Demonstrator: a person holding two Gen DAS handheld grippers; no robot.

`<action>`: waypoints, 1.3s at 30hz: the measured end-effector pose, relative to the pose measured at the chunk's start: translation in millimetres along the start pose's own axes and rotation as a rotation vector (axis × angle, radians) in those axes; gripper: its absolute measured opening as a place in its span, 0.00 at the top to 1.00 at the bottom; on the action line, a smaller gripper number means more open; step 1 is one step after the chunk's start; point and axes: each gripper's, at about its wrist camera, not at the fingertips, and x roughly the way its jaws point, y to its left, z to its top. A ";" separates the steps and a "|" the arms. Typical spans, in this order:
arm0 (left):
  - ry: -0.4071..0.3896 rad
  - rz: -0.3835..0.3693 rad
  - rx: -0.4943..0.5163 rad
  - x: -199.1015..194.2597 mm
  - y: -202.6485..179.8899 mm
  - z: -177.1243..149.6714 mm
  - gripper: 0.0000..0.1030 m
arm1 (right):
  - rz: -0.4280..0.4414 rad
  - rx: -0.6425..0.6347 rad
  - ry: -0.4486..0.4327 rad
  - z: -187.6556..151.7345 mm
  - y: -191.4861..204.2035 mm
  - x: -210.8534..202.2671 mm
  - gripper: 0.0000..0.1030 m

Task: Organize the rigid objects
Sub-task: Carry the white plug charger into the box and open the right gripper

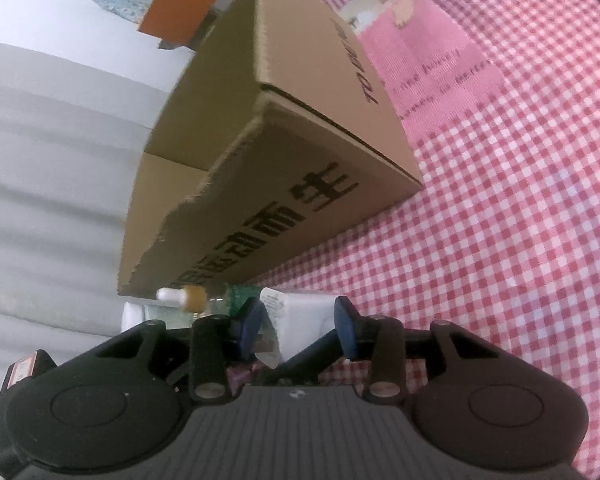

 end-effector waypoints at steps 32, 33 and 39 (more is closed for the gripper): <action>0.186 0.181 -0.189 32.7 177.0 119.4 0.74 | 0.050 -0.073 0.229 165.6 110.9 149.0 0.58; 0.201 0.188 -0.193 37.6 179.1 120.1 0.74 | 0.044 -0.056 0.239 169.9 107.0 158.8 0.58; 0.245 0.220 -0.212 57.7 194.3 118.9 0.74 | 0.016 -0.065 0.266 182.9 105.2 196.0 0.58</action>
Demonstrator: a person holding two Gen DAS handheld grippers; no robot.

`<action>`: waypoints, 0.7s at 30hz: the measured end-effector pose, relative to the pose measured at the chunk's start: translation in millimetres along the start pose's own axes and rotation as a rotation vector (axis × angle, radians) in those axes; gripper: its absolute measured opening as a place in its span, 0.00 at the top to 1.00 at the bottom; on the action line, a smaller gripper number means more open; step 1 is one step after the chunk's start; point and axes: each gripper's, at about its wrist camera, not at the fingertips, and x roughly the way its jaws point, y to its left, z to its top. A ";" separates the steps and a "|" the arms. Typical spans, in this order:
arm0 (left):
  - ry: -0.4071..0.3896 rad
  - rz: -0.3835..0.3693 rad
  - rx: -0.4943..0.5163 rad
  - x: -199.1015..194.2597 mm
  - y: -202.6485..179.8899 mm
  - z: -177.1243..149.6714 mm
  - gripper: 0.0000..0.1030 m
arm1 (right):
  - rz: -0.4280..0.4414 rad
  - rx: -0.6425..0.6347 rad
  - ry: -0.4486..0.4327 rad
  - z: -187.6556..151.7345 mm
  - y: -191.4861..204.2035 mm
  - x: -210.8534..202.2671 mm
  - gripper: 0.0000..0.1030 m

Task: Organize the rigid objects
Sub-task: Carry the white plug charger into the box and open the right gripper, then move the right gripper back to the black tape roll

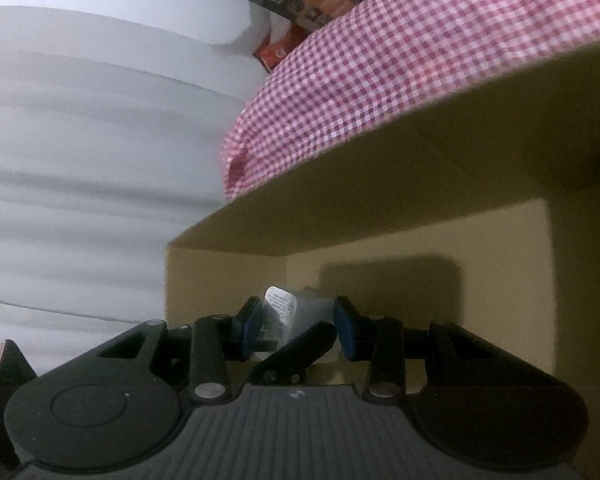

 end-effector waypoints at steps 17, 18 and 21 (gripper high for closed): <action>-0.070 -0.012 -0.011 -34.6 4.5 -2.1 0.51 | 0.051 -0.050 -0.093 -1.5 8.8 -25.5 0.51; -0.093 -0.015 -0.005 -46.6 2.4 -6.1 0.47 | 0.065 -0.061 -0.111 -6.7 11.2 -39.6 0.51; -0.170 -0.022 0.014 -84.8 -4.7 -22.0 0.40 | 0.120 -0.091 -0.175 -32.5 15.0 -81.8 0.51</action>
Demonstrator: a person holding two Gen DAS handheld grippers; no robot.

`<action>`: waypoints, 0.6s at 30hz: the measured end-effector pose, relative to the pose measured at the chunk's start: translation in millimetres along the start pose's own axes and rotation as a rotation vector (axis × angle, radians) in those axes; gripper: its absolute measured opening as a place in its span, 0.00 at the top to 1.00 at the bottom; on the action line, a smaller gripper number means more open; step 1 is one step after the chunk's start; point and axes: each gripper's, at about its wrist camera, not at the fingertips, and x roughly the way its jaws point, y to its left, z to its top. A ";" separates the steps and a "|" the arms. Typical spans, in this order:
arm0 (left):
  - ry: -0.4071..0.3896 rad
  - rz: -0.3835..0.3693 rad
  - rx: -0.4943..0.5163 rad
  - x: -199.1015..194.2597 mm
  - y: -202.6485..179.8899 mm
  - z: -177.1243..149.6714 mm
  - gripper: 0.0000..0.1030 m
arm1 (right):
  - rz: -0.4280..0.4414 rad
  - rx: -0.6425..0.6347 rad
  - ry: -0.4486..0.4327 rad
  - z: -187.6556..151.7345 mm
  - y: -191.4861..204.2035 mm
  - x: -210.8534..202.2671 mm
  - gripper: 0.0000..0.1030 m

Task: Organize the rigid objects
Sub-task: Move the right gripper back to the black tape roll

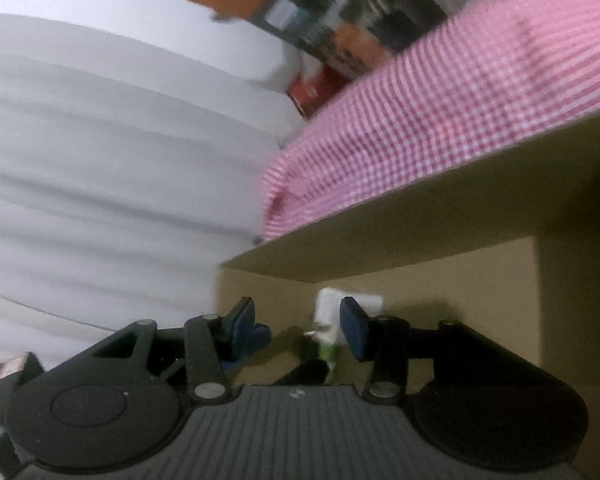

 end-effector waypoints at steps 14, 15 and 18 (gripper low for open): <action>-0.200 -0.092 0.069 -108.0 -52.4 -114.2 0.27 | 0.137 -0.040 -0.125 -185.9 14.9 -132.1 0.50; -0.189 -0.102 0.070 -105.5 -57.8 -125.2 0.27 | 0.126 -0.033 -0.114 -192.2 7.4 -128.0 0.50; -0.151 -0.141 0.078 -90.9 -71.5 -153.8 0.27 | 0.104 -0.008 -0.083 -222.5 -6.6 -124.6 0.50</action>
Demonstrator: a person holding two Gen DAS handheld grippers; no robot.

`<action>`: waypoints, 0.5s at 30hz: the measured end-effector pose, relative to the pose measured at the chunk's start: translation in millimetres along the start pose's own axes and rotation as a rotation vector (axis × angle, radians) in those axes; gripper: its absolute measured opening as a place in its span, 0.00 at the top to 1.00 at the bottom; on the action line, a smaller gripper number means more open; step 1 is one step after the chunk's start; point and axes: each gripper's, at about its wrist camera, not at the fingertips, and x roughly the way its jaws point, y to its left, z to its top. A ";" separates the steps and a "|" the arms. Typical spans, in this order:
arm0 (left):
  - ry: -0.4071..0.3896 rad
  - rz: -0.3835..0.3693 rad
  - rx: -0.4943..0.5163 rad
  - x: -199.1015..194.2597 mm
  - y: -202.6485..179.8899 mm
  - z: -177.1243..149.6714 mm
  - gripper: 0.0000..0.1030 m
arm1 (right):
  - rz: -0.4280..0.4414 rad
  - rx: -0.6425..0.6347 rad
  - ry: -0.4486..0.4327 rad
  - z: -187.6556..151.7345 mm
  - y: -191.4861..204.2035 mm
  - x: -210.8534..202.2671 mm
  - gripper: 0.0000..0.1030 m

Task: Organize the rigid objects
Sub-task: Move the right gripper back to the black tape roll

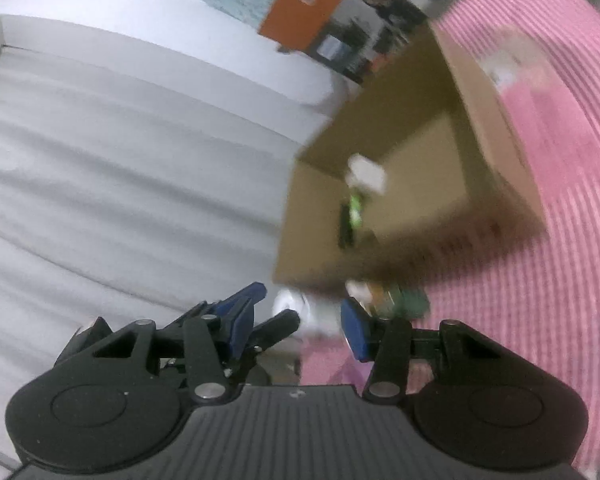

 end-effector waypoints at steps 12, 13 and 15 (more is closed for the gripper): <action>0.162 -0.057 0.038 45.6 -35.9 -59.3 0.35 | -0.367 -0.239 0.161 -47.9 -20.0 51.7 0.58; 0.168 -0.059 0.036 47.9 -36.5 -60.4 0.38 | -0.386 -0.260 0.176 -48.6 -22.2 57.7 0.59; 0.168 -0.050 0.049 52.1 -39.3 -62.3 0.40 | -0.436 -0.316 0.202 -48.4 -22.6 71.0 0.61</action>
